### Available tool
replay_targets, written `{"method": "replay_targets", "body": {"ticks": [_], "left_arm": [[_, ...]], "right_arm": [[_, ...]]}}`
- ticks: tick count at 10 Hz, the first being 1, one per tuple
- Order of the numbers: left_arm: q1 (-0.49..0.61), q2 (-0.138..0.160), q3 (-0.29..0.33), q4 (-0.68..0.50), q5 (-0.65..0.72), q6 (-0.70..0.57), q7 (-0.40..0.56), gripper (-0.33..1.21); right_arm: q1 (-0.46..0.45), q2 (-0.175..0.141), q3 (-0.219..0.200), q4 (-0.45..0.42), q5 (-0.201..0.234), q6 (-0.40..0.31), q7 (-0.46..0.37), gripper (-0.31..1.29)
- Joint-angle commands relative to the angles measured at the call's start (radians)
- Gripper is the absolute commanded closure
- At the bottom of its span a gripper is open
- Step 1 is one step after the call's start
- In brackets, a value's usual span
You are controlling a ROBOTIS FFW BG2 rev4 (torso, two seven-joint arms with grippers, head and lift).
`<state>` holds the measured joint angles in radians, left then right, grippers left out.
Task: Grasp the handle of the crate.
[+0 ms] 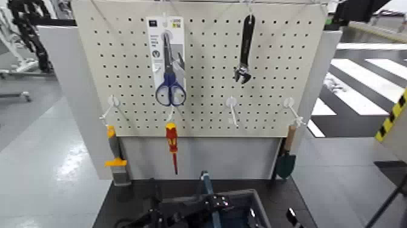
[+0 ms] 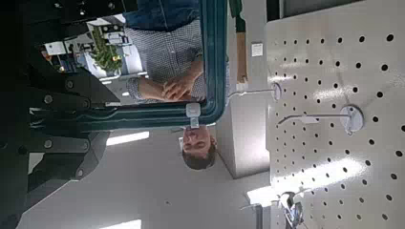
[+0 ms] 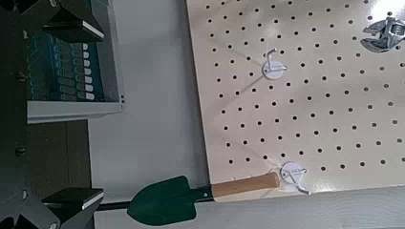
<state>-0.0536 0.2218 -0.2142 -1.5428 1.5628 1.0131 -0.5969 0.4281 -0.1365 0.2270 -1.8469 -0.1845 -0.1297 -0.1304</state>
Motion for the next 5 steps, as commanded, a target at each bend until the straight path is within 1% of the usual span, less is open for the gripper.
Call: {"method": "replay_targets", "body": {"ticks": [1,5], "left_arm": [[0.006,-0.009,0.009,-0.003,0.002,0.004,0.000,1.19],[0.003,-0.010,0.007,-0.002,0.002,0.009,0.000,1.19]], "right_arm": [[0.000,0.000,0.000,0.000,0.000,-0.001,0.000,0.15],[-0.002,-0.002,0.002,0.002,0.004,-0.005,0.002,0.15]]}}
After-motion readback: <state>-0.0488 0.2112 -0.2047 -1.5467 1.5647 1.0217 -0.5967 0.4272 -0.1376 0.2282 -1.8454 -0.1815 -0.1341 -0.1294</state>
